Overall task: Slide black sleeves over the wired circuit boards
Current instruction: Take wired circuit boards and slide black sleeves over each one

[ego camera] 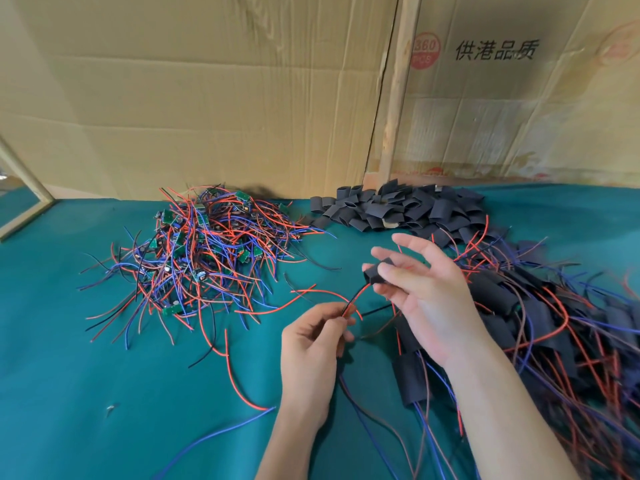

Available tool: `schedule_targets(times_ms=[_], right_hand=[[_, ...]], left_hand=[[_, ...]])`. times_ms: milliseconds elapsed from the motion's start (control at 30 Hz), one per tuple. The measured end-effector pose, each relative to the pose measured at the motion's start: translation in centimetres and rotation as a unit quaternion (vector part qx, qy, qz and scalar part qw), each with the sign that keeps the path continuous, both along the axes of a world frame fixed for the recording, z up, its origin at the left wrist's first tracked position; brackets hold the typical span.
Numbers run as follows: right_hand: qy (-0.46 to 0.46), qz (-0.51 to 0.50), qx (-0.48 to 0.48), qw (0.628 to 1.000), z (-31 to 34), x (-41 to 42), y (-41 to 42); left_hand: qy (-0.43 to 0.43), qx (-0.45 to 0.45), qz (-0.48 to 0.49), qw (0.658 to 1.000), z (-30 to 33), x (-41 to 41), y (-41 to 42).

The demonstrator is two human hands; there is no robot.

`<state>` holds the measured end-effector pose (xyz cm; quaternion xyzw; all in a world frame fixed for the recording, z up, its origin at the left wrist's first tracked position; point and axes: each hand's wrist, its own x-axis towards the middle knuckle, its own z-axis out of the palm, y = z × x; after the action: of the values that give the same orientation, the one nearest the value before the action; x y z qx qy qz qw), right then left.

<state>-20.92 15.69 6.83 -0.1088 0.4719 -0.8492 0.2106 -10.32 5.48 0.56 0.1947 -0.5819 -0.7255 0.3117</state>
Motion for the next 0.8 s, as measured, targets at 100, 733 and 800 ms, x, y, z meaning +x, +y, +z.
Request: schedule_targets(times_ms=[100,733,800], right_hand=[[-0.039,0.018,-0.010,0.999,-0.5,0.7,-1.0],[-0.121,0.095,0.012,0.988,-1.7,1.9,-2.6],[-0.128,0.093,0.003,0.987,-1.9,1.9,-2.8]], left_hand=[[0.004,0.006,-0.002,1.000,-0.1,0.0,-0.2],[0.059,0.068,-0.020,0.996,0.2,0.3,-0.5],[0.049,0.071,-0.019,0.996,0.3,0.3,-0.5]])
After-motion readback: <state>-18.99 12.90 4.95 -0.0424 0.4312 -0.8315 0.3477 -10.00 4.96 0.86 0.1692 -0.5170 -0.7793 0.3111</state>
